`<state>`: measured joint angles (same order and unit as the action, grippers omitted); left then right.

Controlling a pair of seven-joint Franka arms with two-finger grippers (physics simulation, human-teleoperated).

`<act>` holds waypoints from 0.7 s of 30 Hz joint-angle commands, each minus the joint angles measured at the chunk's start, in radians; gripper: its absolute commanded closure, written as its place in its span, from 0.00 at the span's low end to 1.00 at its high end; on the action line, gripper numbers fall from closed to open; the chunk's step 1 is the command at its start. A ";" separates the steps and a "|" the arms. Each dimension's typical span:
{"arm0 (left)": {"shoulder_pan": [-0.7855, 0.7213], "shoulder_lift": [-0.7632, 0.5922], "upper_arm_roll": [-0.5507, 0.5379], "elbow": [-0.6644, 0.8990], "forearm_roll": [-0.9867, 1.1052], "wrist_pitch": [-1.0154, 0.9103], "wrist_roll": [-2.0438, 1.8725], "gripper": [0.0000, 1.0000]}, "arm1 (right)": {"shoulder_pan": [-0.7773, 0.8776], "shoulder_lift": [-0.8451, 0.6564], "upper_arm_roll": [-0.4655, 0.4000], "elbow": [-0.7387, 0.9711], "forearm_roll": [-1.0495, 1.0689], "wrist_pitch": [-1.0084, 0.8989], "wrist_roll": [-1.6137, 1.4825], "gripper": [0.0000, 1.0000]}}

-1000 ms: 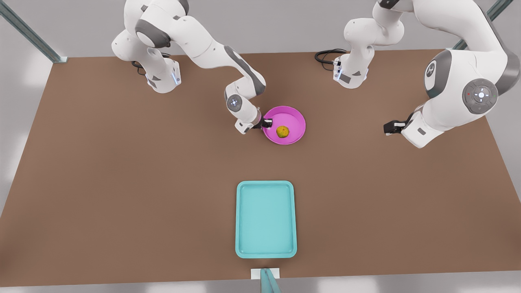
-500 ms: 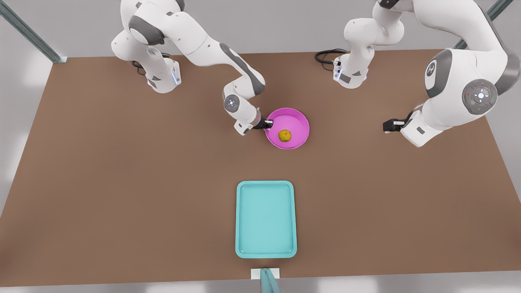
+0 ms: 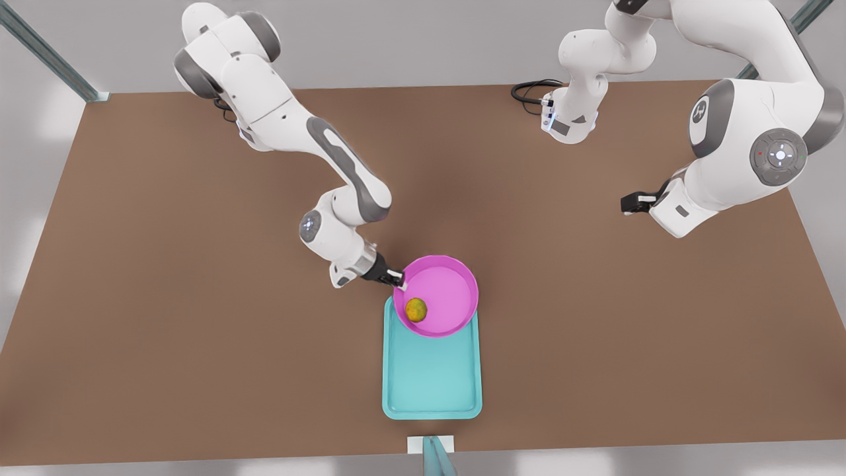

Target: Place the orange on the plate with the left arm and the plate on the tray with the right arm

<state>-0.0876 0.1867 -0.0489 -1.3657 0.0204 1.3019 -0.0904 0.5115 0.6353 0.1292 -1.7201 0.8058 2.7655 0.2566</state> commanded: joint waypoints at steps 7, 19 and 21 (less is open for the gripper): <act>0.000 0.000 0.000 -0.001 0.001 -0.004 0.001 0.00 | -0.064 0.193 -0.011 0.223 -0.158 -0.018 -0.108 0.79; 0.000 0.002 0.000 -0.001 0.000 -0.013 0.000 0.00 | -0.054 0.141 -0.029 0.270 -0.155 -0.020 -0.092 0.00; 0.000 0.000 0.000 -0.001 0.000 -0.013 0.000 0.00 | -0.062 -0.003 -0.218 0.267 -0.194 -0.355 -0.108 0.00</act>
<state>-0.0872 0.1891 -0.0498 -1.3674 0.0195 1.2918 -0.0898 0.4492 0.6574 -0.0521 -1.4536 0.6084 2.6380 0.1878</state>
